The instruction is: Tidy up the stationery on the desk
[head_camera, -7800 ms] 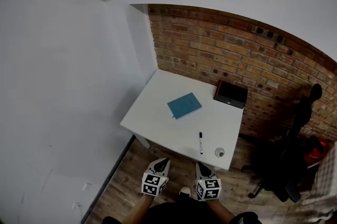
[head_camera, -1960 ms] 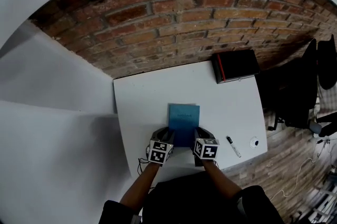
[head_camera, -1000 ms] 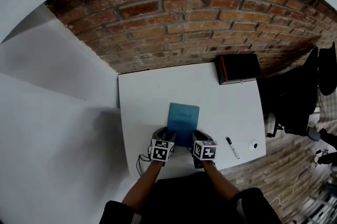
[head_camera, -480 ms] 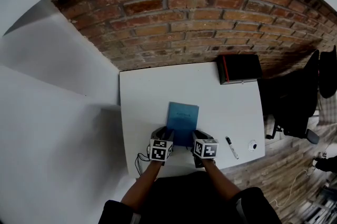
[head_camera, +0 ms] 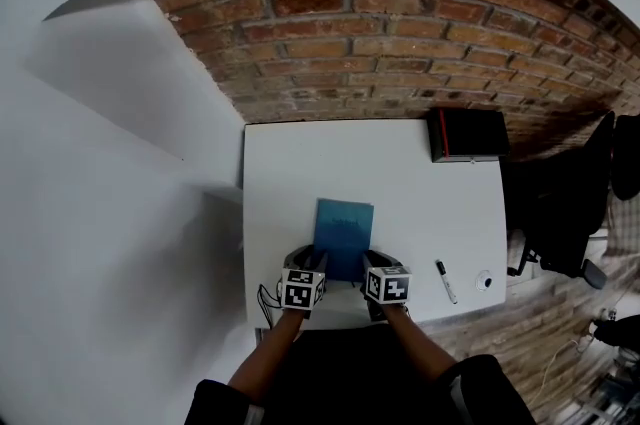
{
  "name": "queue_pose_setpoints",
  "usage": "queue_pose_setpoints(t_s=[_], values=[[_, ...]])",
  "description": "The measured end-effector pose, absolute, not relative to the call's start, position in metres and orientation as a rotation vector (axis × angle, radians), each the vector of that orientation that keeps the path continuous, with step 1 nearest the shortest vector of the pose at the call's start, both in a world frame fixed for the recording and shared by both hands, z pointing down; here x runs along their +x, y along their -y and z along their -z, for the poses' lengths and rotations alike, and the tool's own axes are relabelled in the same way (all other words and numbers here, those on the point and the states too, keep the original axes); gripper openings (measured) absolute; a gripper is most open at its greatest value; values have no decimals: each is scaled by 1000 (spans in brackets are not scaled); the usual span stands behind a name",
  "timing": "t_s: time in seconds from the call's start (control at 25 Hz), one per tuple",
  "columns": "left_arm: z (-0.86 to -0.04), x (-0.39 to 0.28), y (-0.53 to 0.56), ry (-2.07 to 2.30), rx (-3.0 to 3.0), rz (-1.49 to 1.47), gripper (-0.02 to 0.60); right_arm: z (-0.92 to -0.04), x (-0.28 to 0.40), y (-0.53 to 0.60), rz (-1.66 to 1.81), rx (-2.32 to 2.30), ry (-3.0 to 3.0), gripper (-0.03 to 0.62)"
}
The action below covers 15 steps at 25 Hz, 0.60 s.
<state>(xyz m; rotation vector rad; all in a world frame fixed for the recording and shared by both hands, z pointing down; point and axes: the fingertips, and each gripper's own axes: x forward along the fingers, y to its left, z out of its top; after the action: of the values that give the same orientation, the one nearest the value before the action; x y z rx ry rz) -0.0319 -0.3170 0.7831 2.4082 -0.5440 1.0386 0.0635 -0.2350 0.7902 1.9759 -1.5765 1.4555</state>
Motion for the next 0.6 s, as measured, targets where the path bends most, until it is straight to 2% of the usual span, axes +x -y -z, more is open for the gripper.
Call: queue_pose_setpoints(t_s=[0.6], values=[[-782,-90,323,668,2351,-992,156,-791,11,249,-1410,1820,1685,63]])
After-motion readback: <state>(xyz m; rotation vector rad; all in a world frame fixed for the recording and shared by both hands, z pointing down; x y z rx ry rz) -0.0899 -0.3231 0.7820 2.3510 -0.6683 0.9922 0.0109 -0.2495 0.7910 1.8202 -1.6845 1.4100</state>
